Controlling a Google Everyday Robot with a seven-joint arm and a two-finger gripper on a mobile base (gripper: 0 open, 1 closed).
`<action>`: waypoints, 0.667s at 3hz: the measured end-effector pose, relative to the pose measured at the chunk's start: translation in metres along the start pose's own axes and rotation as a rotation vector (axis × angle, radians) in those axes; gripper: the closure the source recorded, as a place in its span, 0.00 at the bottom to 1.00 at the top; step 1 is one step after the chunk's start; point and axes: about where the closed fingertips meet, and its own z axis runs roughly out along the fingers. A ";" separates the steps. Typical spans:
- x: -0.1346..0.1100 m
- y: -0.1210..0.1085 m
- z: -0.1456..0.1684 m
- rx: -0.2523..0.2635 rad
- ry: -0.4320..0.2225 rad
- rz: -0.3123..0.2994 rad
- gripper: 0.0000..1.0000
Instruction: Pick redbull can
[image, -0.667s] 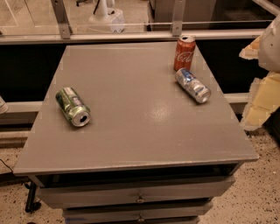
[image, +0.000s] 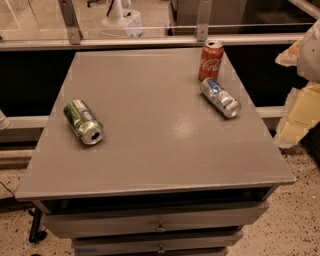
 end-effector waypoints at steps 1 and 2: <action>0.004 -0.004 0.014 0.033 -0.052 0.063 0.00; 0.008 -0.027 0.041 0.083 -0.142 0.156 0.00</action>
Offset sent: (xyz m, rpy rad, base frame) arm 0.0823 -0.0205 -0.0618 0.3020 -0.1751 -0.2250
